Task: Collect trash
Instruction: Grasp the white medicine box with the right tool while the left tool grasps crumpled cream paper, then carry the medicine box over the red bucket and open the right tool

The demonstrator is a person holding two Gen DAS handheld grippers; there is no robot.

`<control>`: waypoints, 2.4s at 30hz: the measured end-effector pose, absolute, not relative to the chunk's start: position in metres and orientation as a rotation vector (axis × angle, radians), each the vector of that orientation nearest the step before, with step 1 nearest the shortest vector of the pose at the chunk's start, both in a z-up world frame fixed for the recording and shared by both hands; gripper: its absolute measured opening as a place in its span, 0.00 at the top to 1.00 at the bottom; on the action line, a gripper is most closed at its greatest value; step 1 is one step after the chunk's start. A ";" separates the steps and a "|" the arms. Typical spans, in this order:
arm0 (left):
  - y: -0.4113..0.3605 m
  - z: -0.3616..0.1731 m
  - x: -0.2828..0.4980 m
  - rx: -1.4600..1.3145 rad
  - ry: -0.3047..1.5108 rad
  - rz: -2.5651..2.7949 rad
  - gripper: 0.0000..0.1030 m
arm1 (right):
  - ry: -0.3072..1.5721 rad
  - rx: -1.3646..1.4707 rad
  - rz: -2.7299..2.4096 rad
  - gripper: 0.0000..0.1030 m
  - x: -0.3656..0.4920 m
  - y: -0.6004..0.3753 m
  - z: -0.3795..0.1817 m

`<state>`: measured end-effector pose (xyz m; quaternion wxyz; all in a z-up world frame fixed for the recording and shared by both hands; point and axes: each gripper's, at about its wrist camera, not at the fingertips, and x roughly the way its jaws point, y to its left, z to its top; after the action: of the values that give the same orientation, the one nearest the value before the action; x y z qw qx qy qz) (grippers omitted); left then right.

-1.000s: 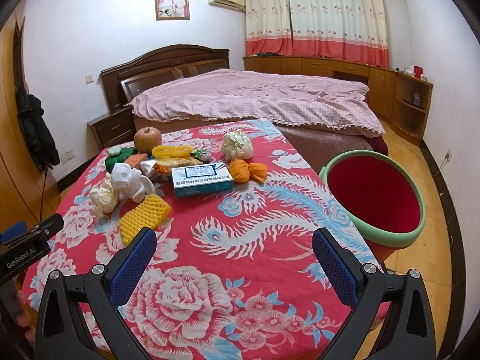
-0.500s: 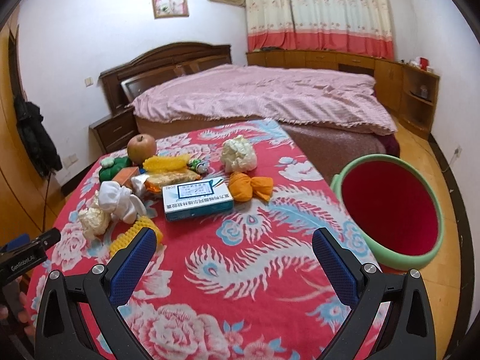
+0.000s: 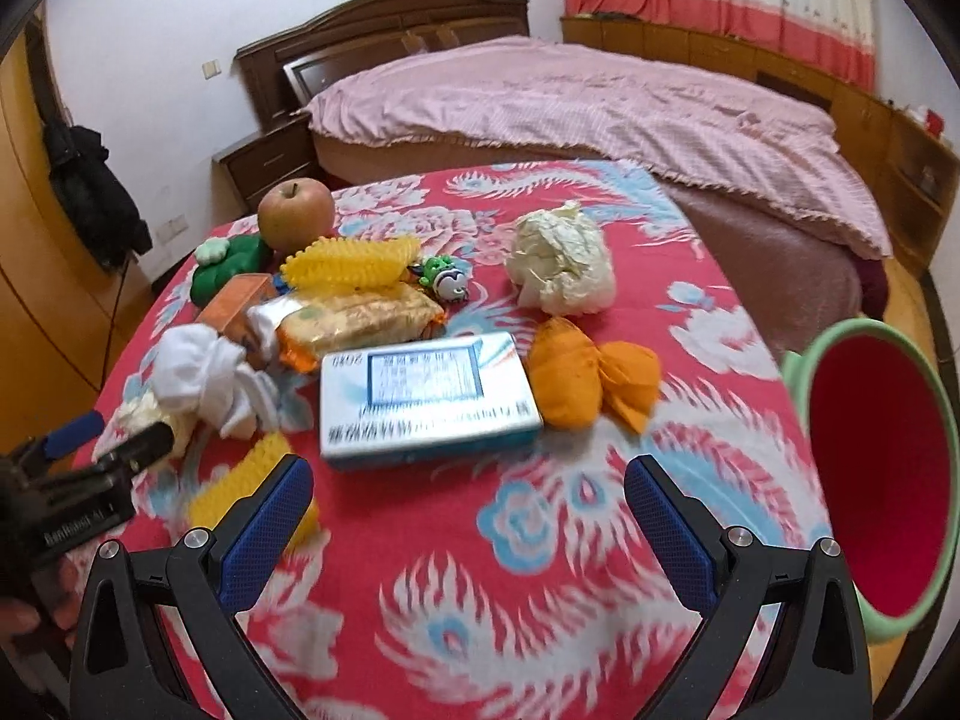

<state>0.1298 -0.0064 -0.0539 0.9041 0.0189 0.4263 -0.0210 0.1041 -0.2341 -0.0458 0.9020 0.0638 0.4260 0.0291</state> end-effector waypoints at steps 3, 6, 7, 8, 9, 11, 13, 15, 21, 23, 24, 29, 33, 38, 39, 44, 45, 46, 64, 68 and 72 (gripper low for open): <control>-0.008 -0.059 0.135 0.027 0.901 -0.043 0.17 | 0.913 0.129 0.089 0.00 0.121 -0.232 -0.054; -0.010 -0.060 0.138 0.014 0.906 -0.037 0.21 | 0.936 0.131 0.123 0.00 0.134 -0.230 -0.060; -0.011 -0.060 0.141 0.012 0.910 -0.036 0.28 | 0.939 0.134 0.134 0.00 0.137 -0.229 -0.062; -0.011 -0.060 0.143 0.007 0.918 -0.038 0.37 | 0.941 0.137 0.141 0.00 0.138 -0.228 -0.062; -0.011 -0.061 0.145 -0.001 0.928 -0.043 0.40 | 0.944 0.138 0.149 0.00 0.140 -0.227 -0.063; -0.012 -0.064 0.148 -0.023 0.945 -0.060 0.51 | 0.945 0.136 0.160 0.00 0.142 -0.226 -0.063; -0.011 -0.066 0.147 -0.037 0.948 -0.080 0.56 | 0.948 0.124 0.169 0.00 0.142 -0.223 -0.064; -0.011 -0.065 0.143 -0.032 0.929 -0.101 0.59 | 0.953 0.113 0.168 0.00 0.143 -0.219 -0.066; -0.003 -0.055 0.131 -0.030 0.869 -0.184 0.63 | 0.930 0.081 0.121 0.00 0.133 -0.212 -0.069; 0.002 -0.053 0.127 -0.030 0.851 -0.210 0.64 | 0.929 0.075 0.089 0.00 0.129 -0.209 -0.070; 0.006 -0.053 0.124 -0.033 0.841 -0.224 0.64 | 0.927 0.068 0.071 0.03 0.126 -0.206 -0.069; 0.019 -0.047 0.115 -0.051 0.814 -0.270 0.65 | 0.897 0.048 -0.005 0.09 0.115 -0.194 -0.065; 0.025 -0.040 0.110 -0.047 0.793 -0.306 0.65 | 0.847 0.056 -0.037 0.09 0.100 -0.187 -0.052; 0.027 -0.029 0.100 -0.054 0.769 -0.349 0.65 | 0.813 0.097 -0.037 0.09 0.084 -0.187 -0.034; 0.026 -0.026 0.097 -0.057 0.762 -0.359 0.65 | 0.811 0.109 -0.034 0.09 0.081 -0.189 -0.032; 0.016 -0.012 0.085 -0.054 0.739 -0.396 0.65 | 0.802 0.140 -0.032 0.09 0.065 -0.198 -0.017; 0.012 -0.009 0.083 -0.051 0.737 -0.404 0.65 | 0.797 0.143 -0.035 0.09 0.061 -0.201 -0.014; 0.008 -0.006 0.081 -0.049 0.736 -0.415 0.65 | 0.790 0.149 -0.038 0.09 0.057 -0.205 -0.009; -0.106 0.038 0.072 -0.031 0.775 -0.570 0.65 | 0.720 0.217 -0.160 0.09 0.011 -0.333 0.031; -0.149 0.037 0.075 0.007 0.794 -0.618 0.65 | 0.715 0.245 -0.216 0.09 0.003 -0.372 0.026; -0.188 0.034 0.078 0.054 0.807 -0.654 0.65 | 0.726 0.279 -0.281 0.09 -0.005 -0.409 0.012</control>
<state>0.0775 -0.1885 0.0339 0.8678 0.0256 0.3854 -0.3127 -0.0047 -0.4090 0.0120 0.9158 0.1358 0.3526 -0.1364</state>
